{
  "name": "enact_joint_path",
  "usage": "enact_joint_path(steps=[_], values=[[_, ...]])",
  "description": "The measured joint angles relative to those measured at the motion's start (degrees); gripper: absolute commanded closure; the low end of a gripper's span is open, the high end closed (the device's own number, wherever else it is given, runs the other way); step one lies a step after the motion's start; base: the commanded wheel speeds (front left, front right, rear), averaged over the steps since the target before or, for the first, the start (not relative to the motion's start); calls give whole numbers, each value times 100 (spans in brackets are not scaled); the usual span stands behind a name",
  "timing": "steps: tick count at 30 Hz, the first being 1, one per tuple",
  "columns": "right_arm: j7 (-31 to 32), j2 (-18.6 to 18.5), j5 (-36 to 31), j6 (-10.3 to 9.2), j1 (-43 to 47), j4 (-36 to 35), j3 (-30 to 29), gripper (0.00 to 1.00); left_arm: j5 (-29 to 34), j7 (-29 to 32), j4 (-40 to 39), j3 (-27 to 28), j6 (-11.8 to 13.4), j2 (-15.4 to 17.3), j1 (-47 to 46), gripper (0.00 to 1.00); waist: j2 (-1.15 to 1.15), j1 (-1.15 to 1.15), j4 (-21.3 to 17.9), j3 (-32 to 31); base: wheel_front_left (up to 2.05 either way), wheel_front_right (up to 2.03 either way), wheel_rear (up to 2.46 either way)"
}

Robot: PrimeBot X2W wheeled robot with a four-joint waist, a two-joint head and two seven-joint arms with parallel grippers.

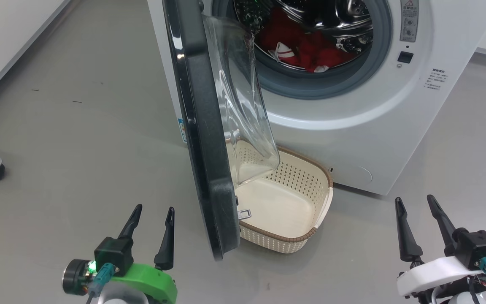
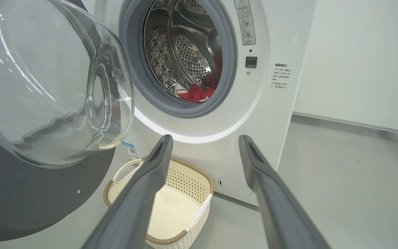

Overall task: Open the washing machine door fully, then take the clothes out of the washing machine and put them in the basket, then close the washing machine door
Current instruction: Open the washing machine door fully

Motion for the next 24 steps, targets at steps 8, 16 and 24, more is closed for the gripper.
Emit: enact_joint_path(steps=[8, 16, 24], values=[[0, 102, -46, 51, 1, 13, -49, 0, -1, 0, 5, -2, 0, 0, 0, 0, 0, 0, -21, 1, 0, 0, 0], [0, 164, -92, 102, 7, 80, -126, 0, -1, 0, 20, -24, 0, 0, 1, 100, 0, 0, -40, -7, 0, 0, 0], [0, 199, -153, 166, 7, 92, -194, 0, 19, 0, -229, 21, 45, -1, -4, 100, 0, 0, -30, -14, 0, 0, 0]])
